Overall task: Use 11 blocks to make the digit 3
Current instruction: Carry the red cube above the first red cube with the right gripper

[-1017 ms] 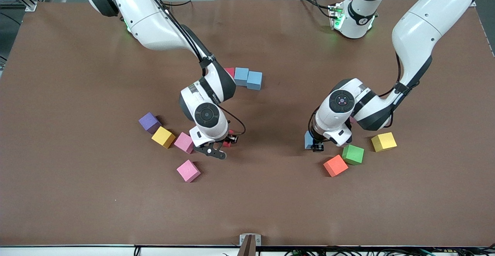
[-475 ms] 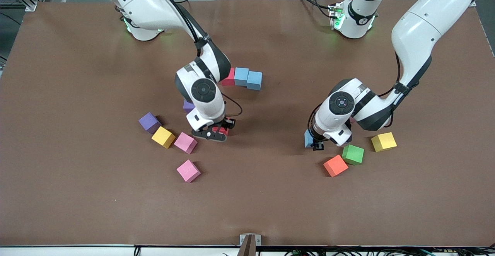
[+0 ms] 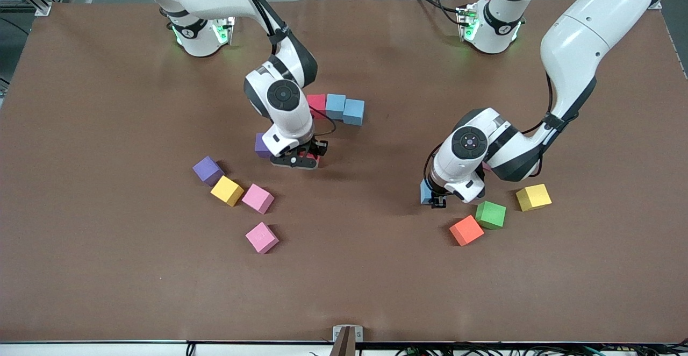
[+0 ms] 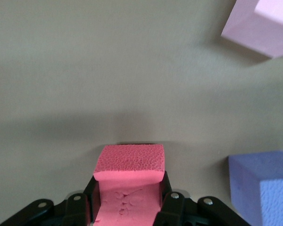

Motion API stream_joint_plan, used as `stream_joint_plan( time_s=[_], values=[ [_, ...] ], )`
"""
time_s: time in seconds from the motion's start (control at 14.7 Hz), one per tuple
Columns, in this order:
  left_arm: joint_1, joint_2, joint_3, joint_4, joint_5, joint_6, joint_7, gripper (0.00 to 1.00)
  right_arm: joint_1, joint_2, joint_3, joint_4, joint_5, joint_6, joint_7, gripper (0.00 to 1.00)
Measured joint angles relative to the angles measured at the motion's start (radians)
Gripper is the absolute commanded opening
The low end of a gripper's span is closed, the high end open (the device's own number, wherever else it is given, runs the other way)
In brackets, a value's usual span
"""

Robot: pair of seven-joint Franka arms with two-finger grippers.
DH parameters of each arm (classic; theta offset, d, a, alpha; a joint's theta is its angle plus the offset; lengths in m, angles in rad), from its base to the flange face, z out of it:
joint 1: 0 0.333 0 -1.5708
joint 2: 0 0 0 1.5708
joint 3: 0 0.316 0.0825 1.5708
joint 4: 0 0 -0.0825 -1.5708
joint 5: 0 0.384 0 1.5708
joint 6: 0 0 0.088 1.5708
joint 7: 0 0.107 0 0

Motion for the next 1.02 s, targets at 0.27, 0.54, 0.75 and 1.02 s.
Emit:
stream_joint_plan(
  time_s=[0.27, 0.54, 0.75, 1.02],
  values=[
    [-0.003, 0.000, 0.000, 0.001, 0.000, 0.001, 0.030, 0.53, 0.001, -0.014, 0.037, -0.049, 0.000, 0.024, 0.000, 0.02],
    [-0.008, 0.000, 0.000, 0.001, 0.000, 0.001, 0.030, 0.54, 0.000, -0.014, 0.061, -0.063, 0.000, 0.024, -0.001, 0.02],
    [-0.009, 0.000, 0.000, 0.001, 0.000, 0.001, 0.030, 0.54, 0.000, -0.017, 0.066, -0.070, 0.000, 0.025, -0.016, 0.02],
    [-0.009, 0.001, 0.000, 0.002, 0.000, 0.001, 0.030, 0.54, -0.002, -0.032, 0.068, -0.094, 0.000, 0.026, -0.053, 0.02]
  ],
)
